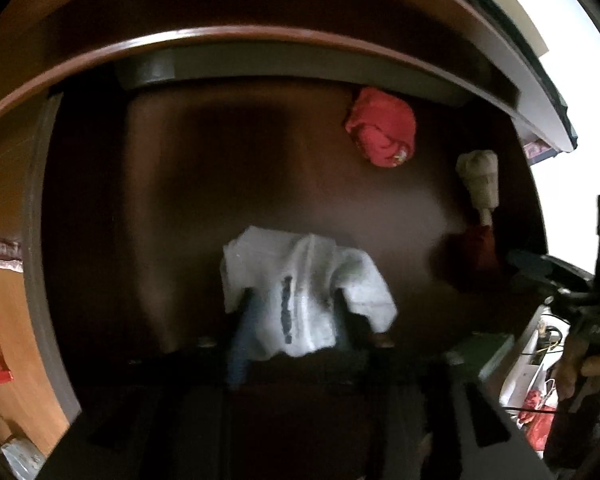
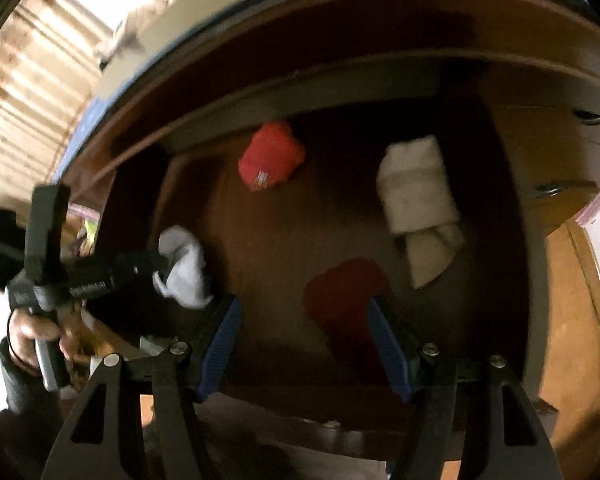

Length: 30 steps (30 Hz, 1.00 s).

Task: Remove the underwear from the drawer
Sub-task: 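Grasp grey underwear with left tool while right tool grasps dark red underwear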

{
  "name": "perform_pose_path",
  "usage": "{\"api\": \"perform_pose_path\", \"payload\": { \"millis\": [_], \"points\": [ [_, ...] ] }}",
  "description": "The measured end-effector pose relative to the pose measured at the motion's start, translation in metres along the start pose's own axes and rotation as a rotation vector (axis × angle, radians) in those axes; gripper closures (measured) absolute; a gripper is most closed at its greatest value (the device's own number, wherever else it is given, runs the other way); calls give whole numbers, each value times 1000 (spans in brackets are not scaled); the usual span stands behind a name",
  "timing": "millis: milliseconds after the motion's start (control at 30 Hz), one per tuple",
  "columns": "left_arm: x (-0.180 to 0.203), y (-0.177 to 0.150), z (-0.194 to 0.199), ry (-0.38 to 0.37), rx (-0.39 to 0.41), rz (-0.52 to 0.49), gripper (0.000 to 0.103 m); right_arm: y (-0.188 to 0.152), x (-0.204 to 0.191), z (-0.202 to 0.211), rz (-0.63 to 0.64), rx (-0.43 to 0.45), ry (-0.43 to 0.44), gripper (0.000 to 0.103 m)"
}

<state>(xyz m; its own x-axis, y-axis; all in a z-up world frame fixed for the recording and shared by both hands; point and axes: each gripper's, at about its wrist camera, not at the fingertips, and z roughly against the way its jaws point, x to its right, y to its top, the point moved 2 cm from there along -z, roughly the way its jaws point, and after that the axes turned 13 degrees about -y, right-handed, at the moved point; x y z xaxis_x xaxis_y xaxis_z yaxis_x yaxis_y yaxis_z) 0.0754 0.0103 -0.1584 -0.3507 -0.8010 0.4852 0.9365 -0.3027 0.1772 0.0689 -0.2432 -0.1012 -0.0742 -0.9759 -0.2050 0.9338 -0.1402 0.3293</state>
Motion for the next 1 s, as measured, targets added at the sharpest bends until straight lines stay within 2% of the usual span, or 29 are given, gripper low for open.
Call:
{"api": "perform_pose_path", "payload": {
  "millis": [33, 67, 100, 267, 333, 467, 667, 800, 1000],
  "points": [
    [3, 0, 0, 3, 2, -4, 34, -1, -1, -3, 5, -23, 10, 36],
    [5, 0, -1, 9, 0, -12, 25, -1, -3, -5, 9, -38, 9, 36],
    [8, 1, -4, 15, -4, -18, 24, -1, -3, -8, 16, -53, 2, 36],
    [13, 6, -28, -3, -84, 16, 24, 3, -1, -24, 29, -132, -55, 36],
    [12, 8, -34, 17, -106, 18, 24, 1, 1, -30, 28, -162, -57, 36],
    [13, 11, -41, 31, -116, 30, 21, 5, 0, -40, 22, -185, -67, 36],
    [6, 12, -46, 68, -186, 33, 22, 9, -8, -50, 43, -204, -115, 36],
    [13, 13, -54, 113, -216, -5, 22, 8, -11, -50, 62, -208, -132, 36],
    [33, 9, -65, 173, -222, -98, 35, 3, -19, -48, 118, -210, -158, 37]
  ]
}}
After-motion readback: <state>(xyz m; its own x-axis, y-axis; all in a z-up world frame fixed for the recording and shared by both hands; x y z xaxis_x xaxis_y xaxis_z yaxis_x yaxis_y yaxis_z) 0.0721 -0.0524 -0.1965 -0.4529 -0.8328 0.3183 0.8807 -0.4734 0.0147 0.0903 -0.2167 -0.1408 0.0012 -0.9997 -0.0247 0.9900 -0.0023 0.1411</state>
